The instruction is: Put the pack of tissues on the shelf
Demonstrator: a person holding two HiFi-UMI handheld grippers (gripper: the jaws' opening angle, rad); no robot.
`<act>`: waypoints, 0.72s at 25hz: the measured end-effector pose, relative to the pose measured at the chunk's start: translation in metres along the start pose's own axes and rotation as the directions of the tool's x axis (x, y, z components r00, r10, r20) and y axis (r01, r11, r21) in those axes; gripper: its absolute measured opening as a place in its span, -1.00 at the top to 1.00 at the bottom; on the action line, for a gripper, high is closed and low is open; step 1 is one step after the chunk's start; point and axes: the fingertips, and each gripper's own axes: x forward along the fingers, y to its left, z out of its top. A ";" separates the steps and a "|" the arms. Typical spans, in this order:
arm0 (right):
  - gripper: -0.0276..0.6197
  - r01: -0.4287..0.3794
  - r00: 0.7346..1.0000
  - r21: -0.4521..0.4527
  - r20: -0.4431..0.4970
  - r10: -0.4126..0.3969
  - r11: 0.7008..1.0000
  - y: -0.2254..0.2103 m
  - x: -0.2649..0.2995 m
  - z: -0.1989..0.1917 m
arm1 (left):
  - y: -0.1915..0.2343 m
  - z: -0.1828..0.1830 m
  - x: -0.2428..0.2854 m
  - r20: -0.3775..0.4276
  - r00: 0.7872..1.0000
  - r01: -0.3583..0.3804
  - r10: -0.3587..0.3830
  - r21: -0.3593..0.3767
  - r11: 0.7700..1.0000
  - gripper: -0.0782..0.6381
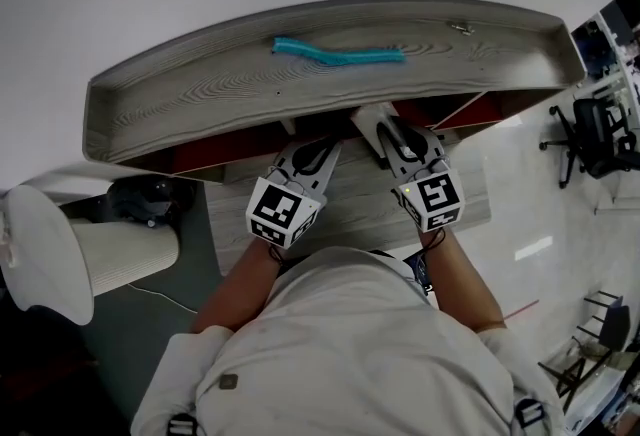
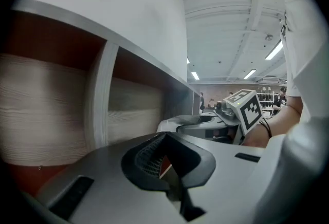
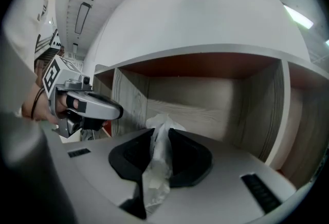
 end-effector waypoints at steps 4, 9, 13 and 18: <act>0.65 -0.023 1.000 -0.009 -0.021 0.023 1.000 -0.013 0.018 -0.008 | 0.004 0.002 0.016 0.002 1.000 -0.029 0.029 0.012 1.000 0.74; 0.64 -0.046 0.999 -0.008 -0.028 0.045 0.999 -0.019 0.035 -0.013 | 0.006 0.000 0.033 -0.009 0.999 -0.045 0.046 0.013 0.999 0.74; 0.63 -0.058 0.997 -0.019 -0.045 0.057 0.998 -0.022 0.046 -0.018 | 0.002 -0.004 0.043 -0.017 0.999 -0.045 0.045 -0.002 0.999 0.74; 0.61 -0.071 0.996 -0.031 -0.055 0.070 0.997 -0.024 0.057 -0.023 | 0.000 -0.004 0.054 -0.018 0.999 -0.045 0.045 -0.011 0.999 0.74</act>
